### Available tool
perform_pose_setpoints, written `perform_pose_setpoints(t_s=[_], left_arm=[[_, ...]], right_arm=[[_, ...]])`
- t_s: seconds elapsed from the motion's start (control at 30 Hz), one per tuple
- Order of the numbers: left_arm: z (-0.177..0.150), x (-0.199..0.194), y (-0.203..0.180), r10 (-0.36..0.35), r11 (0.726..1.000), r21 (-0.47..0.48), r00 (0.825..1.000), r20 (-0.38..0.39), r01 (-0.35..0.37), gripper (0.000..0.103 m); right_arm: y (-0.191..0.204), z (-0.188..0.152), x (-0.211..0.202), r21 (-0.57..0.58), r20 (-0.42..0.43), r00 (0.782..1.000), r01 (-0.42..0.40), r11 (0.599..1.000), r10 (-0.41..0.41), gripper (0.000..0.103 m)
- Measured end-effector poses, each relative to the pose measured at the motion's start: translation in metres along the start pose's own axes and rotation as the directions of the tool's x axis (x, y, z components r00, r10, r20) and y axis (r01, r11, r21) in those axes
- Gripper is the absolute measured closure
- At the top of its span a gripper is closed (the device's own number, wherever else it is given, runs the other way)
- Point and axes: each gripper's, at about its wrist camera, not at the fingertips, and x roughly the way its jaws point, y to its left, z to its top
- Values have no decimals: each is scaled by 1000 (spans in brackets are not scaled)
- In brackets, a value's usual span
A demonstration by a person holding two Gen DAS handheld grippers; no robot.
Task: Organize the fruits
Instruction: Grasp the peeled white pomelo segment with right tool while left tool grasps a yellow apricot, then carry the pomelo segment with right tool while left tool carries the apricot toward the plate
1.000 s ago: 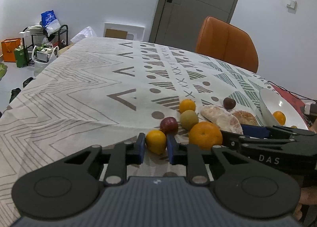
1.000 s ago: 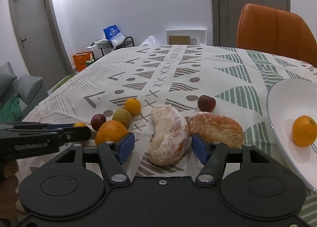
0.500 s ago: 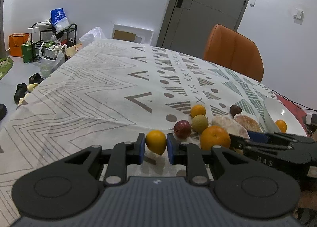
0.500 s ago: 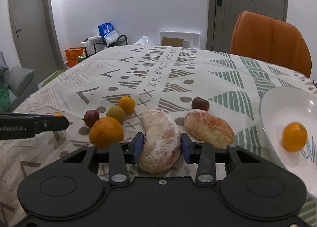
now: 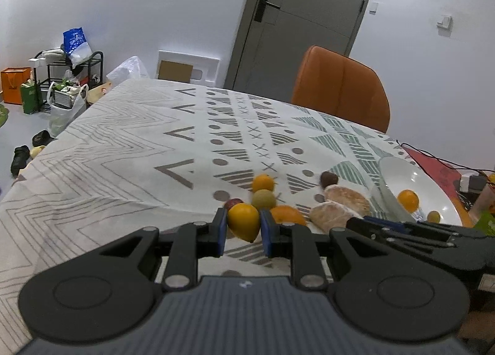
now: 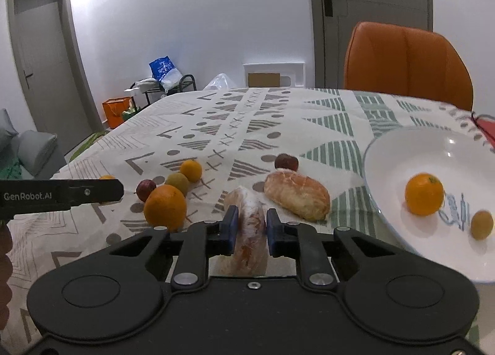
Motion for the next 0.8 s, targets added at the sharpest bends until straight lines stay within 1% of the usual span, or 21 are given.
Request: perform_pose_setpoints(t_s=[0.13, 0.17, 0.23, 0.3, 0.4, 0.5, 0.63, 0.73, 0.77, 0.8], left_arm=[[-2, 1, -4, -4, 1000, -1, 1000, -6, 4, 82], [-2, 1, -4, -5, 1000, -3, 1000, -6, 5, 82], [-3, 1, -4, 0, 1000, -8, 1000, -6, 0, 82], [-4, 1, -4, 3, 1000, -13, 1000, -5, -3, 82], [-4, 0, -2, 4, 1000, -17, 1000, -4, -5, 82], [-4, -2, 0, 9, 1000, -17, 1000, -1, -9, 82], [-4, -2, 4, 20, 999, -26, 1000, 3, -20, 82], [-4, -3, 7, 24, 999, -31, 1000, 4, -24, 82], [-5, -3, 8, 26, 999, -31, 1000, 2, -26, 82], [-5, -3, 9, 26, 999, -34, 1000, 0, -26, 82]], right_arm=[[-3, -4, -1, 18, -8, 1000, -8, 1000, 8, 84], [-4, -4, 0, 20, -20, 1000, -8, 1000, 8, 78], [-6, -6, 2, 29, -24, 1000, -5, 1000, 6, 73], [-8, -8, 4, 36, -25, 1000, -12, 999, 13, 62], [-8, -10, 9, 32, -30, 999, -15, 999, 16, 51], [-4, -11, 13, 14, -32, 999, -10, 1000, 10, 47], [3, -12, 16, -34, -31, 999, 14, 999, -15, 46], [5, -10, 18, -46, -32, 999, 21, 999, -23, 46], [6, -10, 19, -54, -31, 999, 23, 998, -24, 51], [7, -9, 20, -67, -32, 999, 20, 998, -22, 58]])
